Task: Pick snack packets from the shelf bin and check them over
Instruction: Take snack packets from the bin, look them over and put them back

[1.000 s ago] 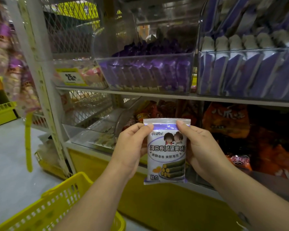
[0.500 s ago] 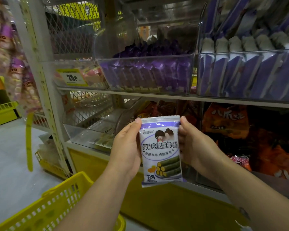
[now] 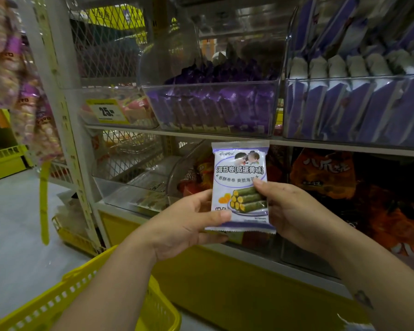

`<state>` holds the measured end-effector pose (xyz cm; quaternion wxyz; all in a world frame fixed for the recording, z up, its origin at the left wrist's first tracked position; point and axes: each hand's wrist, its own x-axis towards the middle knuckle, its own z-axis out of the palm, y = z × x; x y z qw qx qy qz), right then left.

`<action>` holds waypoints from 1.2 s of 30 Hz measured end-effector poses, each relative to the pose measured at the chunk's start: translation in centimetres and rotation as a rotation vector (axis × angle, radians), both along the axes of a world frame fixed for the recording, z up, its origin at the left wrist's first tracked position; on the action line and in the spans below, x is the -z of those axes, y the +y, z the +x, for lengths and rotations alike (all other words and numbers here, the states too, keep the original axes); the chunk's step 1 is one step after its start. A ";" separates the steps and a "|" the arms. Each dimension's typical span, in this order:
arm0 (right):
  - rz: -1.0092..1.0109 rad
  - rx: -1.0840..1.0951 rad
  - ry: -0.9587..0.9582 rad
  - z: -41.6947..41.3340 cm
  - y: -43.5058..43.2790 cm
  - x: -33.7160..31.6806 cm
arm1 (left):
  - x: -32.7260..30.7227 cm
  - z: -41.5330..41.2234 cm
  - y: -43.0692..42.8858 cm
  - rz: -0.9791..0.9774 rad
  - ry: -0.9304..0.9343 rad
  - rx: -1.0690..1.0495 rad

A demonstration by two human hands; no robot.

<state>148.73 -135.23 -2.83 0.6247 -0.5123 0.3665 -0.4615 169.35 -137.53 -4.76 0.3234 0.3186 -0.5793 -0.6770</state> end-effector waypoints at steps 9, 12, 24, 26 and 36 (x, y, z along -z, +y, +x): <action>0.079 0.013 -0.112 0.2 -0.2 -0.1 | 0.0 0.8 -0.2 -0.064 0.082 0.033; 0.085 0.024 -0.121 0.5 0.1 0.0 | 0.0 1.1 -0.1 -0.050 0.062 0.028; -0.058 0.049 0.156 2.9 1.1 0.3 | -0.2 -1.0 0.8 -0.150 0.008 -0.096; -0.044 0.023 0.140 2.8 0.9 0.2 | -0.3 -1.0 0.8 -0.062 0.076 -0.081; -0.058 0.201 0.106 2.2 -0.1 0.9 | -0.2 -0.3 0.7 0.284 0.444 0.189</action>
